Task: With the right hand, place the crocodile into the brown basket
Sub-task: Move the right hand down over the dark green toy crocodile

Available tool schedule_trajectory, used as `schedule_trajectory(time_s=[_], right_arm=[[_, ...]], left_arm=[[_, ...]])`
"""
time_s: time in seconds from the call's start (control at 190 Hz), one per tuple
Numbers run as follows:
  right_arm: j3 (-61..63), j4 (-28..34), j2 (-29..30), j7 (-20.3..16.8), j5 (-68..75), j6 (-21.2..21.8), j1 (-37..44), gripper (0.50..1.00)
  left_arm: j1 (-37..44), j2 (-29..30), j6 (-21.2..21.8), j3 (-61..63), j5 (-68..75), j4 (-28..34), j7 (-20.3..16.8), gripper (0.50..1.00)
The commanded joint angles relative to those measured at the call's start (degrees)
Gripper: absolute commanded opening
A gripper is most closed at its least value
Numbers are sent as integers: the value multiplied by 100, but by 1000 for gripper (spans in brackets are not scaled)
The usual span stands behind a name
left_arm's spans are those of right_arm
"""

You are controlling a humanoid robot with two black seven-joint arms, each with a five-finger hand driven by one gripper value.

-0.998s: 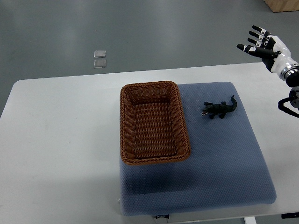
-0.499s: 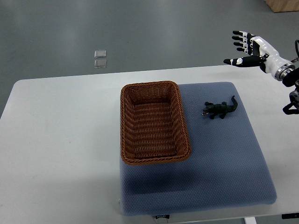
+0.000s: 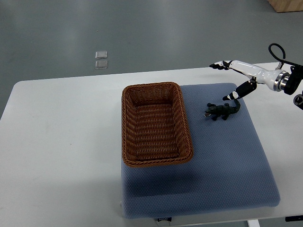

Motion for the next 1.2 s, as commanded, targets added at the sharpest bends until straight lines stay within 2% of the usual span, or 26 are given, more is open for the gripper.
schedule_trajectory(time_s=[0.0, 0.173, 0.436, 0.688, 0.982, 1.192], right_arm=[[-360, 72, -124, 29, -383, 0, 145, 928], [-984, 142, -255, 20, -523, -88, 339, 926], [-1433, 99, -159, -51, -910, -492, 356, 917], [-1951, -95, 96, -182, -928, -1178, 383, 899], [-2074, -446, 263, -253, -1103, -1318, 383, 885], [-2065, -446, 272, -253, -1103, -1415, 391, 870]], left_arm=[[-1, 0, 0, 0, 0, 0, 0, 1000], [-1, 0, 0, -8, 0, 0, 0, 1000], [-1, 0, 0, 0, 0, 0, 0, 1000], [-1, 0, 0, 0, 0, 0, 0, 1000], [-1, 0, 0, 0, 0, 0, 0, 1000], [-1, 0, 0, 0, 0, 0, 0, 1000]])
